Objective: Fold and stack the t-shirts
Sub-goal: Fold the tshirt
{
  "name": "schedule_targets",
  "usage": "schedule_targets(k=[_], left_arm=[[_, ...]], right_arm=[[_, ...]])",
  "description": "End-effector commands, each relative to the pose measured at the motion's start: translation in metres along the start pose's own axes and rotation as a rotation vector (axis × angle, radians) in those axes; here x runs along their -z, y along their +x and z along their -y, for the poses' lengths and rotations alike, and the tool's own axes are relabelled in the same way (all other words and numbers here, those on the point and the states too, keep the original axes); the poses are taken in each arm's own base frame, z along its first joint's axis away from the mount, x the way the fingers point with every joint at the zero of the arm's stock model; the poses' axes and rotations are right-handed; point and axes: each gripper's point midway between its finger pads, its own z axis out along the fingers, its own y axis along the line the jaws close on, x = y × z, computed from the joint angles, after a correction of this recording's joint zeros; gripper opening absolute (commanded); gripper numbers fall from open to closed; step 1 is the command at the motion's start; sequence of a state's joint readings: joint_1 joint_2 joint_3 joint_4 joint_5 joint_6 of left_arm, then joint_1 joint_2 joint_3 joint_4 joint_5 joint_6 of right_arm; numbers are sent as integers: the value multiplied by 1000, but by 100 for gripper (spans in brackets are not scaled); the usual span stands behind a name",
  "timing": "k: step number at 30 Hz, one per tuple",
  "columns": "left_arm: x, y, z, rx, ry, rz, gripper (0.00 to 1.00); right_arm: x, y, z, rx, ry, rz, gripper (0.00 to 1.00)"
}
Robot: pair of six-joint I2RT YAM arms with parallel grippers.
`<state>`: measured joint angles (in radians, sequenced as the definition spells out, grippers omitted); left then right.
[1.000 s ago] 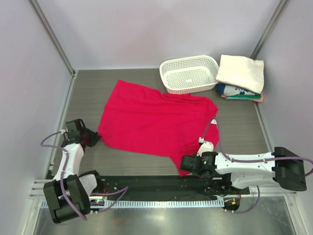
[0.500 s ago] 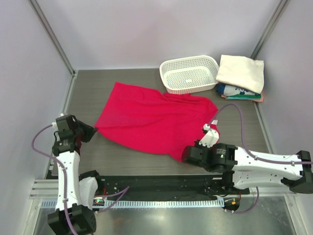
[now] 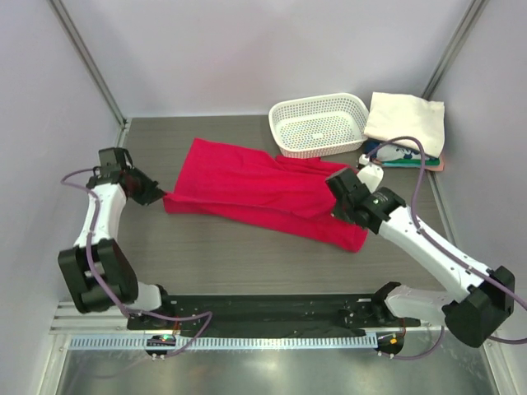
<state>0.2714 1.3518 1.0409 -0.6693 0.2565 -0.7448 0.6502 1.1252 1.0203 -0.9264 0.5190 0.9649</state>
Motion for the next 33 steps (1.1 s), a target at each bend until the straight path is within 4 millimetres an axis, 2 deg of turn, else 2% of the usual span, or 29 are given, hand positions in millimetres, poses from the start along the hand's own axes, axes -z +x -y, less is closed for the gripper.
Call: schedule_targets(k=[1, 2, 5, 6, 7, 9, 10, 11, 12, 13, 14, 15, 16, 17, 18, 19, 20, 22, 23, 25, 26, 28, 29, 32, 33], left_arm=[[-16, -9, 22, -79, 26, -26, 0], [-19, -16, 26, -87, 21, -16, 0], [-37, -17, 27, -101, -8, -48, 0], [-40, -20, 30, -106, -8, -51, 0], [-43, -22, 37, -118, -2, -54, 0], [-57, -23, 37, -116, -27, -88, 0], [-61, -21, 42, -126, -30, -97, 0], [-61, -32, 59, -147, -5, -76, 1], [-75, -23, 51, -157, -52, -145, 4], [-76, -21, 62, -189, -55, -166, 14], [-72, -33, 79, -217, -42, -144, 22], [-68, -33, 83, -242, -52, -145, 32], [-60, -29, 87, -261, -59, -133, 48], [-56, -30, 79, -266, -96, -99, 56], [-51, -28, 75, -266, -102, -77, 68], [-30, -37, 84, -255, -57, 7, 85], [-34, -27, 60, -246, -114, 11, 87], [-18, -28, 52, -186, -100, 83, 87], [-26, -10, 28, -153, -131, 47, 86], [-29, -6, 18, -108, -103, 80, 84], [-32, 6, 3, -76, -115, 73, 84], [-37, 8, -5, -55, -113, 102, 83], [-43, 16, -15, -31, -127, 88, 82], [-56, 22, -24, 3, -115, 90, 82], [-59, 19, -21, 6, -96, 106, 82]], right_arm=[[-12, -28, -17, 79, -65, 20, 1], [-23, -35, -14, 78, -47, 14, 1], [-39, -40, -10, 71, -38, -15, 1], [-50, -44, -6, 69, -23, -22, 1], [-54, -45, -5, 71, -21, -27, 1], [-64, -51, -9, 69, -30, -28, 1], [-75, -52, -5, 80, -2, -46, 1], [-79, -60, -7, 73, 2, -40, 4], [-85, -67, -8, 68, -1, -36, 14], [-100, -72, 2, 69, 38, -50, 27], [-103, -86, 2, 57, 40, -34, 58], [-106, -91, 5, 49, 49, -40, 71], [-108, -96, 12, 32, 57, -46, 80], [-101, -102, 22, 1, 62, -32, 87], [-95, -102, 26, -15, 57, -21, 90], [-89, -98, 29, -25, 52, -16, 92], [-76, -87, 36, -57, 33, -11, 93], [-66, -65, 39, -94, -10, -45, 94], [-61, -44, 47, -132, -24, -67, 93], [-56, -22, 52, -168, -50, -104, 91], [-60, 4, 57, -179, -61, -162, 89], [-56, 20, 59, -224, -83, -181, 86], [-60, 37, 66, -231, -74, -214, 85], [-68, 54, 76, -257, -45, -229, 84], [-71, 57, 79, -266, -32, -227, 84]])
